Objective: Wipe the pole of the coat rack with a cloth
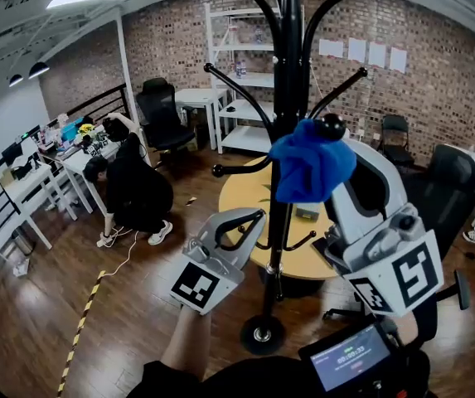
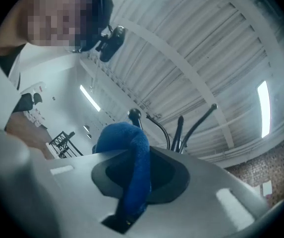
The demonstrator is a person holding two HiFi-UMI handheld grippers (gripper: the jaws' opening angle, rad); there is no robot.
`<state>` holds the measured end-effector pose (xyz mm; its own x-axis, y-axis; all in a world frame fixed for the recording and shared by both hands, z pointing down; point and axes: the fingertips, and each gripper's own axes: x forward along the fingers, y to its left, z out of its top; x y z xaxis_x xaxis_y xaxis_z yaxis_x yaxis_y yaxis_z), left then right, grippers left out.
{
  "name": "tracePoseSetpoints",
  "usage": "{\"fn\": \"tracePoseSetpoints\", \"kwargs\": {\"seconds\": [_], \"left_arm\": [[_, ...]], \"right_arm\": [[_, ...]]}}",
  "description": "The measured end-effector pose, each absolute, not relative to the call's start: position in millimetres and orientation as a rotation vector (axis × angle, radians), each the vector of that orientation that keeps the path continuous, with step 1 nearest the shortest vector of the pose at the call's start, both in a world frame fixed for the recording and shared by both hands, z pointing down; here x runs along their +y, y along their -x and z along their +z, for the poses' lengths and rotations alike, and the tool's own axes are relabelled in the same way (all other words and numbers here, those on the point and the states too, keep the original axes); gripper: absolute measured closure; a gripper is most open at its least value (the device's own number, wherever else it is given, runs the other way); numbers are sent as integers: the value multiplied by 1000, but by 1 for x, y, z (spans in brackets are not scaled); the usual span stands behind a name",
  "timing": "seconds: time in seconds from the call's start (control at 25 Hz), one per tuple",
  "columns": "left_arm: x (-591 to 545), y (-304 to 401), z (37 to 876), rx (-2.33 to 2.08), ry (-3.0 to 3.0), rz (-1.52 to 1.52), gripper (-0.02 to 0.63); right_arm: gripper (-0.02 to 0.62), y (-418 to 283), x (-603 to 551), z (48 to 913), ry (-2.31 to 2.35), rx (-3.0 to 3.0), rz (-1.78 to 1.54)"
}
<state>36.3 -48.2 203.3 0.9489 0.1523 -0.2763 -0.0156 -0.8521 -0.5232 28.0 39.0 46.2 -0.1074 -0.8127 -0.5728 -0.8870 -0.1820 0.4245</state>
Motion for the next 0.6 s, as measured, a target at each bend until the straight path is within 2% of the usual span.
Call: {"fn": "tracePoseSetpoints", "kwargs": {"seconds": [0.24, 0.48, 0.6], "left_arm": [[-52, -40, 220, -101, 2591, 404, 603], [-54, -39, 240, -85, 2694, 367, 603], [-57, -40, 248, -68, 2721, 351, 603]], "right_arm": [[543, -92, -24, 97, 2212, 1982, 796], [543, -86, -58, 162, 2379, 2110, 726], [543, -94, -62, 210, 2396, 2184, 555]]}}
